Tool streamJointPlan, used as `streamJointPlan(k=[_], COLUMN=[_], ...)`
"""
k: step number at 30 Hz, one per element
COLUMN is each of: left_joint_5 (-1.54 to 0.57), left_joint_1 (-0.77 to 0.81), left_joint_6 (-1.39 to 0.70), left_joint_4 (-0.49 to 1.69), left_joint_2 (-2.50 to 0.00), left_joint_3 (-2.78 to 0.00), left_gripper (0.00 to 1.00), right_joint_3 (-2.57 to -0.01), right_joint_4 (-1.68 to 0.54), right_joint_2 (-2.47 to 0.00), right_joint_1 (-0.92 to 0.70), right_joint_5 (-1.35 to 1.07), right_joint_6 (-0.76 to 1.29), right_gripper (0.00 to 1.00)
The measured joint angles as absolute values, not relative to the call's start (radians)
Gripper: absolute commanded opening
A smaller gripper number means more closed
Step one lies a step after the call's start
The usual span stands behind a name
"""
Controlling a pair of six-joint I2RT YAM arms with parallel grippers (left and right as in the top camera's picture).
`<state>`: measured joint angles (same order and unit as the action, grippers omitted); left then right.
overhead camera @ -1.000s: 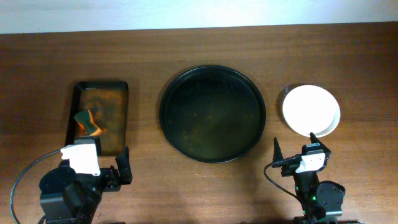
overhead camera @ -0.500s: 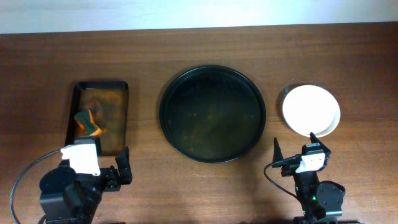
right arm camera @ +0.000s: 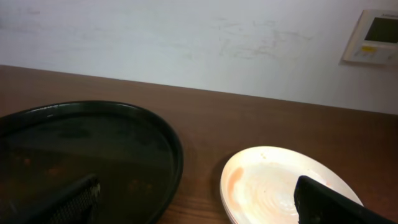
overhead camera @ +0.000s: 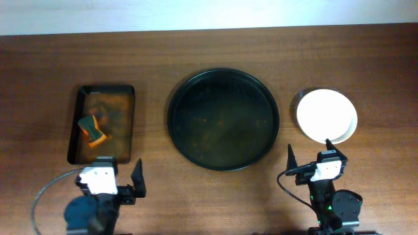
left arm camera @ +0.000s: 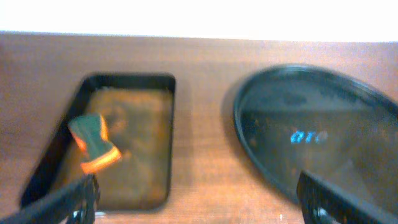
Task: Clean dirty plates on tray and stack at the side
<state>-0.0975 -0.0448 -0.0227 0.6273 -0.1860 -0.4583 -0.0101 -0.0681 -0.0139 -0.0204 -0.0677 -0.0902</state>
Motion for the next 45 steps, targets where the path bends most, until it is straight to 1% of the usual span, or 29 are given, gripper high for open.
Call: streamJointPlan(k=[5, 6, 7, 8, 10, 16, 45], left_joint_5=[-0.097, -0.094, -0.093, -0.090, -0.083, -0.070, -0.070], left_joint_1=[0.004, 0.017, 0.022, 0.025, 0.027, 0.027, 0.027], left_joint_6=[-0.023, -0.023, -0.023, -0.023, -0.023, -0.023, -0.023], left_joint_4=[0.319, 0.177, 0.137, 0.035, -0.030, 0.077, 0.078], left_joint_2=[-0.030, -0.019, -0.019, -0.018, -0.014, -0.014, -0.014], left_joint_3=[-0.212, -0.145, -0.124, -0.086, -0.046, -0.016, -0.017], left_gripper=[0.99, 1.00, 0.99, 0.99, 0.99, 0.99, 0.99], right_joint_3=[-0.010, -0.010, -0.010, -0.010, -0.010, -0.010, -0.010], right_joint_4=[-0.068, -0.068, -0.068, -0.068, -0.068, -0.068, -0.068], right_joint_2=[-0.014, -0.014, -0.014, -0.014, -0.014, -0.014, -0.014], right_joint_1=[-0.020, -0.020, -0.020, -0.020, -0.020, -0.020, -0.020], right_joint_5=[-0.067, -0.068, -0.068, -0.068, -0.068, -0.068, -0.068], right_joint_6=[-0.090, -0.090, -0.090, -0.090, -0.090, -0.090, -0.090], right_gripper=[0.99, 0.99, 0.99, 0.99, 0.99, 0.99, 0.99])
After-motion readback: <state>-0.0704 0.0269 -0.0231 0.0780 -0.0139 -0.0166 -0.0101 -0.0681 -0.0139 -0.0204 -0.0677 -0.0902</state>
